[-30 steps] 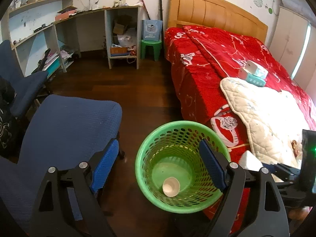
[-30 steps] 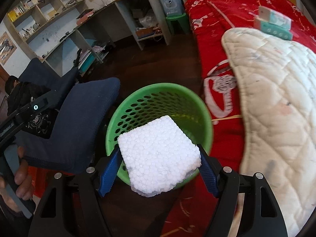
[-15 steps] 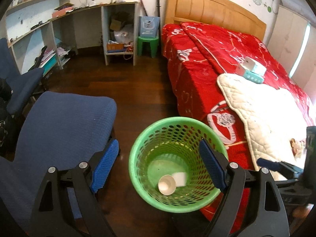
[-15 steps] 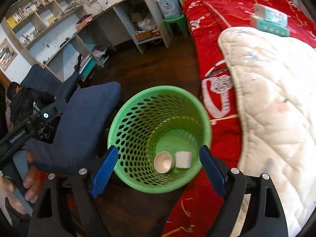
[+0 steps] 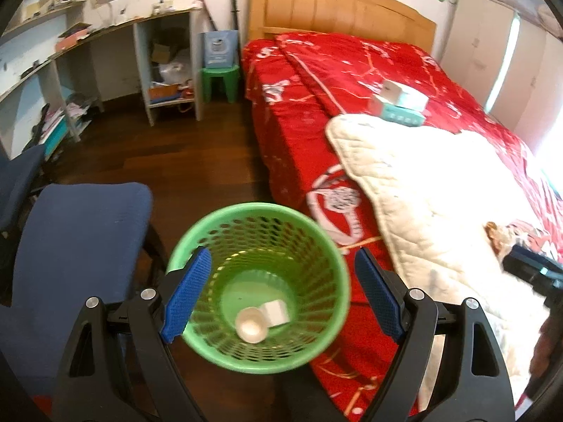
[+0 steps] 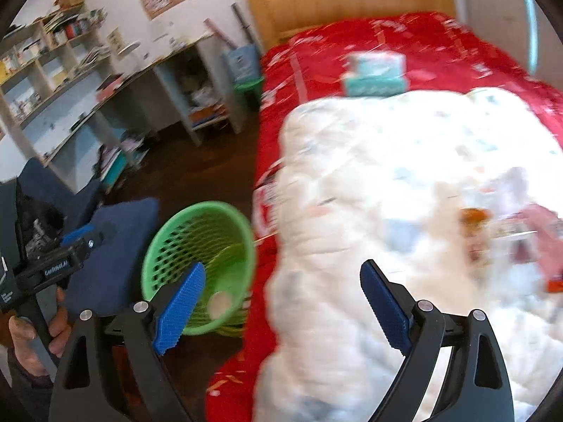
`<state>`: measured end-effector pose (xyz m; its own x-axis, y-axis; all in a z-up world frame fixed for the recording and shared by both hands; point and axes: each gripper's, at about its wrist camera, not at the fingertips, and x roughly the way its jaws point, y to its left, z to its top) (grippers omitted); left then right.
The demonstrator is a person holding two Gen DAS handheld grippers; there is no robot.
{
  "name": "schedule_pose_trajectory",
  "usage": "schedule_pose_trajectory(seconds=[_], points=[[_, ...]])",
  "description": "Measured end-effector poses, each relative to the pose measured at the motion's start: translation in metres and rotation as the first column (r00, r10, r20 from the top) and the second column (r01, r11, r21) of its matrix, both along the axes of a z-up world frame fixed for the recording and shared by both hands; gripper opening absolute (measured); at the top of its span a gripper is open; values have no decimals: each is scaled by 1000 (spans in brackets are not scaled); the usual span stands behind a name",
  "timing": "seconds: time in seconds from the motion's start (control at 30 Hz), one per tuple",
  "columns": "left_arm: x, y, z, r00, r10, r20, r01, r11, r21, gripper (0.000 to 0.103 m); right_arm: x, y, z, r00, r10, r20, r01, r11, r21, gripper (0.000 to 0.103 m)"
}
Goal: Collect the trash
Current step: 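Grasp the orange snack wrapper with the right tool while the left tool grasps the clear container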
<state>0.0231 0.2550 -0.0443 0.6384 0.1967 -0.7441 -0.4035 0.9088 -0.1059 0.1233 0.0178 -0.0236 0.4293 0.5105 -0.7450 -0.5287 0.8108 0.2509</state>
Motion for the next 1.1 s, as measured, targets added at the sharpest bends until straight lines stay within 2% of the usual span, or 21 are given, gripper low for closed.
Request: schedule_pose_trajectory(seconds=[0.23, 0.5, 0.67, 0.83, 1.1], points=[[20, -43, 1, 996, -92, -3, 92, 996, -16, 82, 16, -90, 29, 983, -159, 89, 161, 987, -20, 87], [44, -102, 2, 980, -201, 6, 201, 979, -33, 82, 44, -203, 35, 925, -361, 121, 370, 926, -68, 87], [63, -144, 2, 960, -281, 7, 281, 959, -47, 82, 63, -258, 23, 889, -446, 103, 456, 884, -101, 87], [84, -192, 3, 930, -368, 13, 368, 928, -56, 82, 81, -290, 0, 866, -496, 61, 500, 857, -125, 86], [121, -262, -13, 872, -489, -8, 486, 869, -89, 81, 107, -305, -36, 869, -495, -5, 489, 860, -147, 81]])
